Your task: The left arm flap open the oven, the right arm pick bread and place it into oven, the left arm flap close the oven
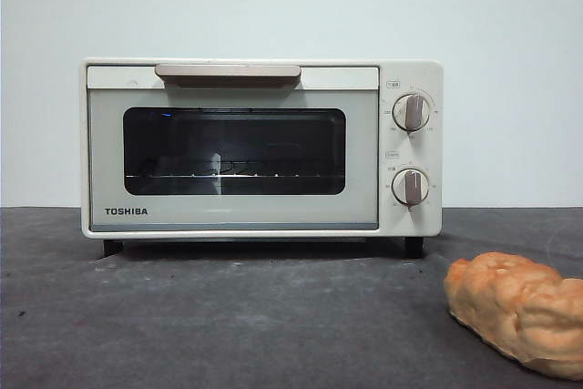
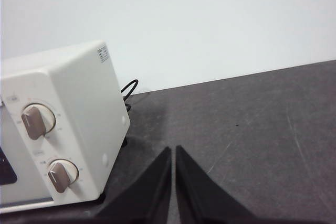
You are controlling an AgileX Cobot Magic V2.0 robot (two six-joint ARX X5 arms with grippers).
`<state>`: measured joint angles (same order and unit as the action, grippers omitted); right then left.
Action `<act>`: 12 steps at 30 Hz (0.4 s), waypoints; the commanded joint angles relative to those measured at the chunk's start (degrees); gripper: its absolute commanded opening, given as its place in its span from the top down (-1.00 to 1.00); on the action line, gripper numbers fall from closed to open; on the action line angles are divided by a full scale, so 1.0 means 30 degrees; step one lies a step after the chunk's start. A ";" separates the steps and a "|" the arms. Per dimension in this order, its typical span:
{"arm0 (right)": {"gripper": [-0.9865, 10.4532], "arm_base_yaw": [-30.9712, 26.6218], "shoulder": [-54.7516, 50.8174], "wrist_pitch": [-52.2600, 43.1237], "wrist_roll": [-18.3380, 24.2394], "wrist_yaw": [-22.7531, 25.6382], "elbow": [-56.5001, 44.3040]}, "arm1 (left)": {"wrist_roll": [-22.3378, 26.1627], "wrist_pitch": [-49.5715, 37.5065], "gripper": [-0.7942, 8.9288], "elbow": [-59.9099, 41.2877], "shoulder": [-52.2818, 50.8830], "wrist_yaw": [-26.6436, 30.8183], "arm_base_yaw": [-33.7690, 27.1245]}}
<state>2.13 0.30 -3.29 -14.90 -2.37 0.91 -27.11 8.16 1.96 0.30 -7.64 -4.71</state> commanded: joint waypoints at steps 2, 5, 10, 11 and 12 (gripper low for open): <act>0.81 -0.0022 -0.0029 -0.0321 -0.1523 -0.0189 0.0204 | -0.1326 -0.0117 0.80 0.0736 -0.0036 -0.0051 0.0007; 0.81 -0.0022 -0.0029 -0.0175 -0.1938 -0.0219 0.0809 | -0.1348 0.0211 0.80 0.1698 0.0015 -0.0153 0.0007; 0.81 -0.0022 0.0291 0.1042 -0.1923 -0.0204 0.2710 | -0.1078 0.1741 0.80 0.4087 0.0699 -0.0175 0.0007; 0.81 -0.0022 0.0466 0.1355 -0.1909 -0.0204 0.3147 | -0.0954 0.2055 0.80 0.4554 0.0925 -0.0175 0.0007; 0.81 -0.0022 0.0699 0.1705 -0.1902 -0.0204 0.3643 | -0.0714 0.2426 0.80 0.5100 0.1231 -0.0226 0.0007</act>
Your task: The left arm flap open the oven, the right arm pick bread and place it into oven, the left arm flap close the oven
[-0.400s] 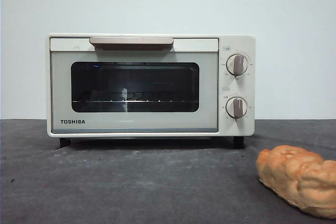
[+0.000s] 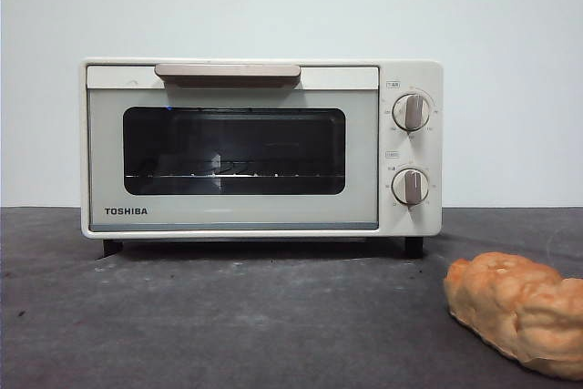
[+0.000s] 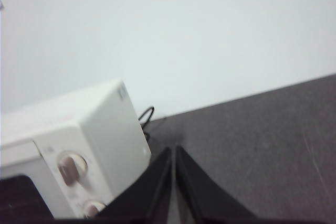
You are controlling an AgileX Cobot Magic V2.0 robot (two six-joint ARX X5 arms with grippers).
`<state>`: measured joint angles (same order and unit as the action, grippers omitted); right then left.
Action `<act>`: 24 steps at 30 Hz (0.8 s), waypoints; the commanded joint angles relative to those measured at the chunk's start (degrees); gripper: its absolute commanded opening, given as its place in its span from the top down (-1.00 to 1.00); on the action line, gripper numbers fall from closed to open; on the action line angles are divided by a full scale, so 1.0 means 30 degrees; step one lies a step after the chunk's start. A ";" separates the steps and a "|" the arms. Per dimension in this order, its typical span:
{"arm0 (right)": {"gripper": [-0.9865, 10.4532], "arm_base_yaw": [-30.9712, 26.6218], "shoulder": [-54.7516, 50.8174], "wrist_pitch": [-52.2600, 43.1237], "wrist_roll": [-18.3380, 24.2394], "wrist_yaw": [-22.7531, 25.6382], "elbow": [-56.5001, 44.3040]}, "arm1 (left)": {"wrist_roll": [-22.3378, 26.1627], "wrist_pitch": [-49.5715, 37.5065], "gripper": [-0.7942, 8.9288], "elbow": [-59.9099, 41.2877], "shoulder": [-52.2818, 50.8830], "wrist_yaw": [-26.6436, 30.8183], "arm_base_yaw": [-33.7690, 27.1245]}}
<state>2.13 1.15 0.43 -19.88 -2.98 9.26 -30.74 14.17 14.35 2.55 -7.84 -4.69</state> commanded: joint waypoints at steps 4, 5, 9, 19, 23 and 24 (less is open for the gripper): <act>0.81 -0.0022 0.1785 0.2171 0.0051 -0.0211 0.3060 | 0.1923 0.1705 0.80 0.3045 0.1923 -0.0954 0.0000; 0.81 -0.0022 0.2244 0.2616 0.0342 -0.0561 0.3650 | 0.2324 0.2091 0.80 0.3643 0.2404 -0.1268 0.0000; 0.81 -0.0022 0.4568 0.4663 0.1712 -0.2171 0.6186 | 0.4189 0.3942 0.80 0.6040 0.4575 -0.2849 0.0000; 0.81 0.0000 1.0819 1.1533 0.5275 -0.7096 1.2094 | 0.9224 0.9508 0.80 1.1205 0.9260 -0.6295 0.0182; 0.81 0.0160 1.2429 1.3974 0.6295 -0.7956 1.3486 | 1.0433 1.1358 0.80 1.2335 1.0302 -0.7023 0.0780; 0.81 0.0262 1.2750 1.4615 0.6535 -0.8014 1.3748 | 1.0652 1.1803 0.80 1.2560 1.0484 -0.7111 0.0984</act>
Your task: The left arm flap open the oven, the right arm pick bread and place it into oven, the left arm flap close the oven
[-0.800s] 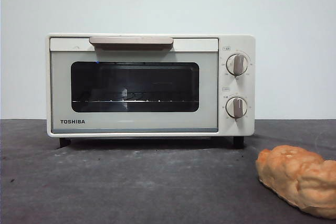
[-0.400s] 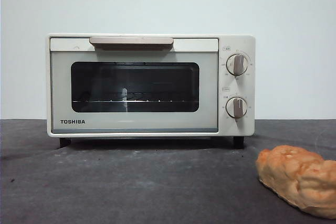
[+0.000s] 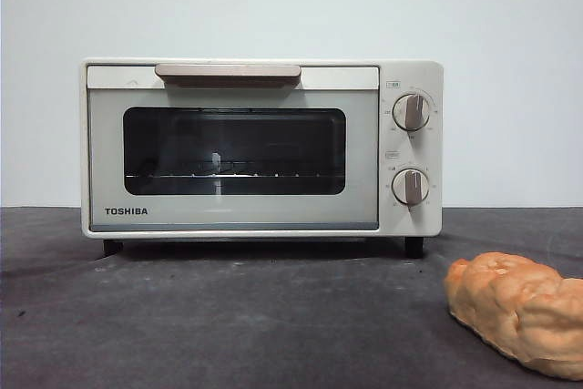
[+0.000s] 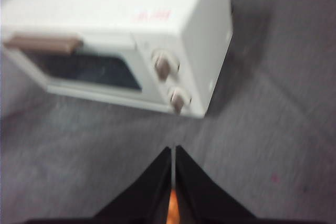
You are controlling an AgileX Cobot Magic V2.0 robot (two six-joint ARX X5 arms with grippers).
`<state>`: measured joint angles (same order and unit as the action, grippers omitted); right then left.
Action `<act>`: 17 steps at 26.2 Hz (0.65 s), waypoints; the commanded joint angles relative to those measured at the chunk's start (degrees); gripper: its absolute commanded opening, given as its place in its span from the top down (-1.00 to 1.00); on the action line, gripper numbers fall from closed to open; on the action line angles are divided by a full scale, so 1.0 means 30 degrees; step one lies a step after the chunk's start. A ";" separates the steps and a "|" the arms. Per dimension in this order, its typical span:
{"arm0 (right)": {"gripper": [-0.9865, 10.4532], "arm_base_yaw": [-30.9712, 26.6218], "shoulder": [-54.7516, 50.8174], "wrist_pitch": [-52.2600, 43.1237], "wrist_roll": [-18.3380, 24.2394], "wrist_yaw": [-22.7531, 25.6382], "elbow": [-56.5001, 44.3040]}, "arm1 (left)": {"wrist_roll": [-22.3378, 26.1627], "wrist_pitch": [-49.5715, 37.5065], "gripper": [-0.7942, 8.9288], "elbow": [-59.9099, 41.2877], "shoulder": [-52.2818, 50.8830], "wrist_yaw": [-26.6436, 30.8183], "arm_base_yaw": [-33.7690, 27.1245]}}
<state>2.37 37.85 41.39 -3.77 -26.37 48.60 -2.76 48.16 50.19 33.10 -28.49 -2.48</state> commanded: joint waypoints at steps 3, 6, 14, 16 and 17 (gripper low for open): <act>0.81 0.0554 0.1144 0.2404 0.1698 -0.0226 0.0954 | 0.1778 0.1596 0.81 0.1005 0.0612 -0.0240 0.0772; 0.81 0.0947 0.1355 0.3308 0.1974 -0.0204 0.0954 | 0.1938 0.2273 0.80 0.1020 0.0656 -0.0233 0.1158; 0.07 0.1464 0.1333 0.3446 0.1333 -0.0197 0.0954 | 0.1923 0.2514 0.80 0.1020 0.0656 -0.0233 0.1268; 0.04 0.1654 0.1333 0.3446 0.1239 -0.0182 0.0954 | 0.1923 0.2506 0.80 0.1020 0.0656 -0.0233 0.1268; 0.04 0.1785 0.1341 0.3461 0.1107 -0.0182 0.0954 | 0.1916 0.2514 0.80 0.1020 0.0656 -0.0233 0.1268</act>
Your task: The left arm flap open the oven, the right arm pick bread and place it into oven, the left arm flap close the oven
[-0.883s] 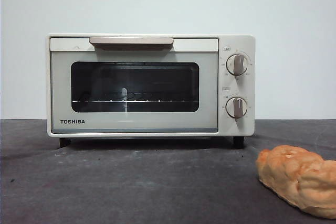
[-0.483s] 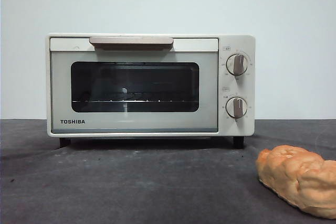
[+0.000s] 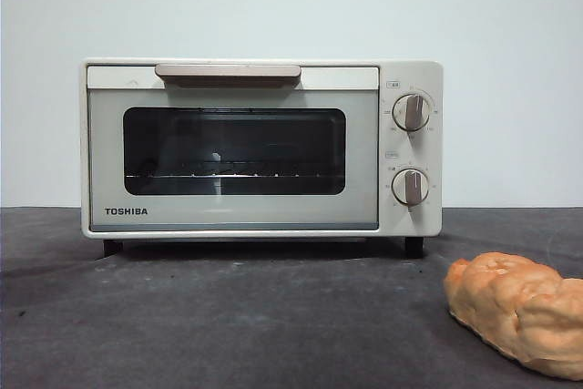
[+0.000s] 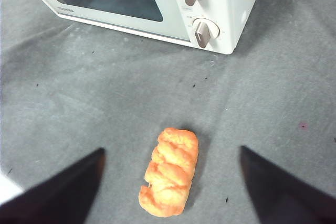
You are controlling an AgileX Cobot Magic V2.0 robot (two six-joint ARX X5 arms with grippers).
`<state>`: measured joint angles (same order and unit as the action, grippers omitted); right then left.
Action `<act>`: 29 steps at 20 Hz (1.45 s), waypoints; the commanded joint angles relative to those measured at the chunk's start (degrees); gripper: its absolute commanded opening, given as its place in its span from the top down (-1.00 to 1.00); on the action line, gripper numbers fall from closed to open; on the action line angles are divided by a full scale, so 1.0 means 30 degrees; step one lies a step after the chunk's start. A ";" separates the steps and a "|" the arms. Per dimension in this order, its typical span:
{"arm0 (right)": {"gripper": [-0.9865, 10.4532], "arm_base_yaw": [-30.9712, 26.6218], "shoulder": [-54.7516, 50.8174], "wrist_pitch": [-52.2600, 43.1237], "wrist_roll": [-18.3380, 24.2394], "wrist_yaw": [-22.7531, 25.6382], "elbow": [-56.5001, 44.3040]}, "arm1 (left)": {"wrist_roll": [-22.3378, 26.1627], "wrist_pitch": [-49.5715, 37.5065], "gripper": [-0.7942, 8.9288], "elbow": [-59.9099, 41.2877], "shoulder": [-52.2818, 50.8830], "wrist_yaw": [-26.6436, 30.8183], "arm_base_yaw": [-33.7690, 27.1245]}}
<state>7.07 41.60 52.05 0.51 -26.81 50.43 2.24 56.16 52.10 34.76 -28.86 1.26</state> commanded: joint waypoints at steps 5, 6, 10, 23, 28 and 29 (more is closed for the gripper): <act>0.04 0.1268 0.0437 0.0474 -0.1166 0.0452 0.0299 | 0.0248 -0.0153 0.80 0.0386 0.0095 -0.0109 0.0022; 0.04 0.1559 0.0641 0.0393 -0.1457 0.0517 0.0197 | 0.0240 -0.0153 0.80 0.0386 0.0095 -0.0109 0.0022; 0.04 0.3279 0.1377 -0.1654 -0.3359 0.1151 -0.1661 | 0.0240 -0.0146 0.80 0.0386 0.0080 -0.0109 0.0022; 0.04 1.0083 0.7111 -0.8430 -0.7002 0.8816 -0.5676 | 0.0248 -0.0153 0.80 0.0386 0.0007 -0.0109 0.0058; 0.04 1.0229 0.9537 -0.9894 -0.7038 0.9479 -0.5676 | 0.0248 -0.0153 0.80 0.0386 0.0007 -0.0109 0.0109; 0.04 1.0229 0.9836 -1.0003 -0.7038 0.9486 -0.5676 | 0.0248 -0.0153 0.80 0.0386 0.0007 -0.0109 0.0109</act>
<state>37.19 70.41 22.61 -19.97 1.50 33.10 2.24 56.16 52.10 34.70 -28.86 1.43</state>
